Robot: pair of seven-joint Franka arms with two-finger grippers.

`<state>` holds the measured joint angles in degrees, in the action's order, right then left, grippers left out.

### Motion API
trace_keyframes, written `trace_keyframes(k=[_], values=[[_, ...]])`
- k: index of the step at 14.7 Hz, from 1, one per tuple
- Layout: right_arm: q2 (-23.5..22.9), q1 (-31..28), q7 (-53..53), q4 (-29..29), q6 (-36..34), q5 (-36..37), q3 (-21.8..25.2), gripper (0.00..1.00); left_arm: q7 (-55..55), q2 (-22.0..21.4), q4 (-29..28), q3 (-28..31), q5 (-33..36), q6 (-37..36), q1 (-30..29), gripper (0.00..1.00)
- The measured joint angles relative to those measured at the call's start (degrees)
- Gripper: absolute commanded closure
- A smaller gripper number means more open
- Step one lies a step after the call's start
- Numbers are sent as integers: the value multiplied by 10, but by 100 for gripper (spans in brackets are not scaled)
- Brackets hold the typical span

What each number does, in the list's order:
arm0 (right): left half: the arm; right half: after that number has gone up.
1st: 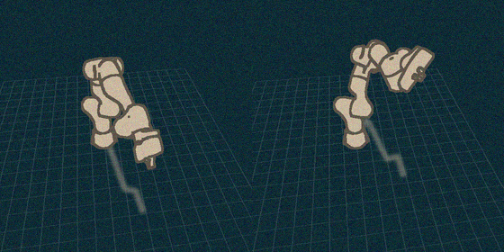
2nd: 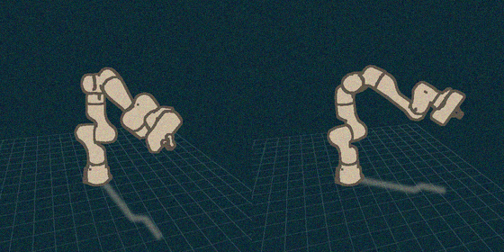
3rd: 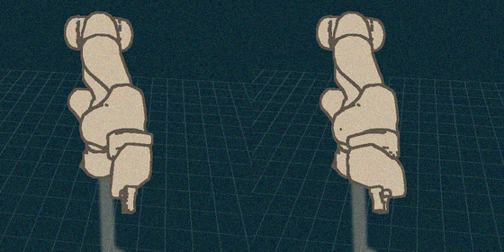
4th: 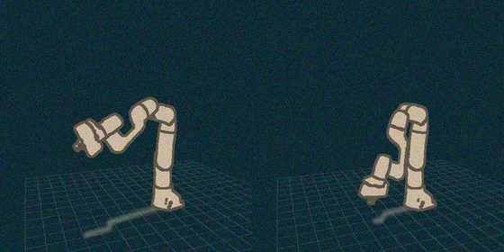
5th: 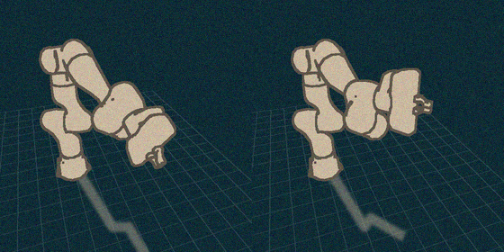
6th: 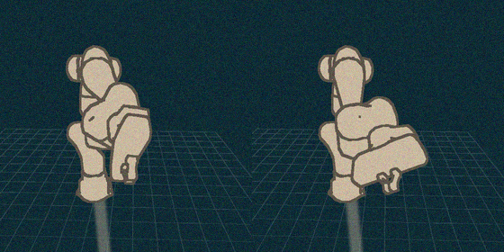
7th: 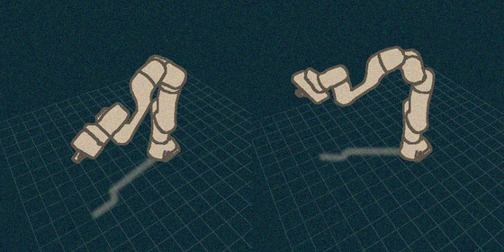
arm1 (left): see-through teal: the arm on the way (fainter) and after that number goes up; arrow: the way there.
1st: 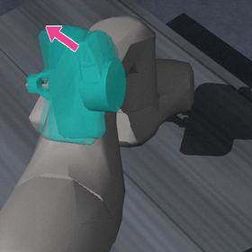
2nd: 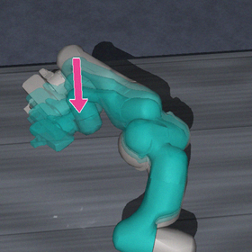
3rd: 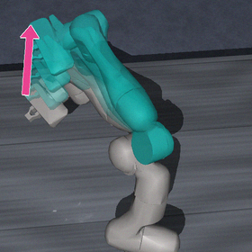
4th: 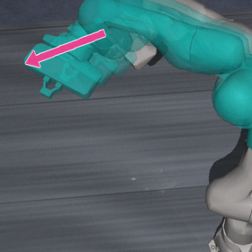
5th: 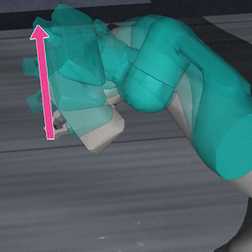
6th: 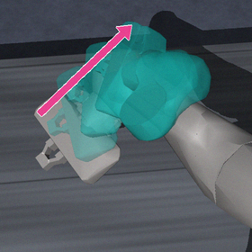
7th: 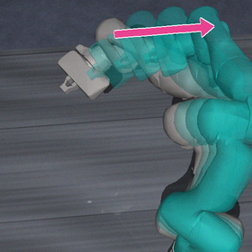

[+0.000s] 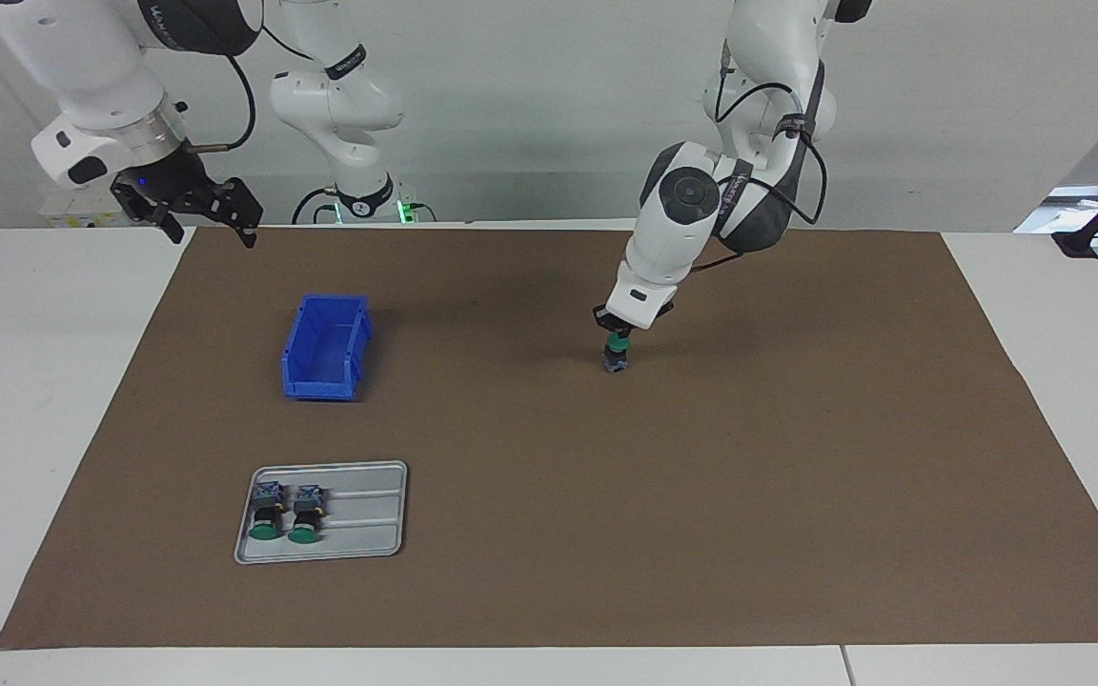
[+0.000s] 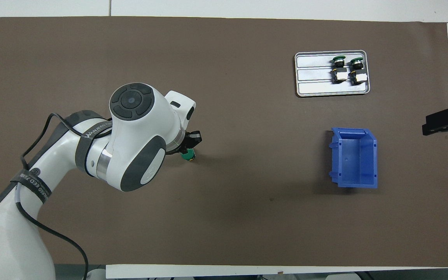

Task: Place and press button with both arms
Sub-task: 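Press down on the top of the button with the left gripper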

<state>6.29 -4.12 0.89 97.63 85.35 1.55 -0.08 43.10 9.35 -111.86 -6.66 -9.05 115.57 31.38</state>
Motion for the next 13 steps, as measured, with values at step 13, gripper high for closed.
trace_keyframes(k=[13], values=[[0, 0, 0, 0, 0, 0, 0, 0, -1, 0, -32, 0, 0, 48, 0, 98]])
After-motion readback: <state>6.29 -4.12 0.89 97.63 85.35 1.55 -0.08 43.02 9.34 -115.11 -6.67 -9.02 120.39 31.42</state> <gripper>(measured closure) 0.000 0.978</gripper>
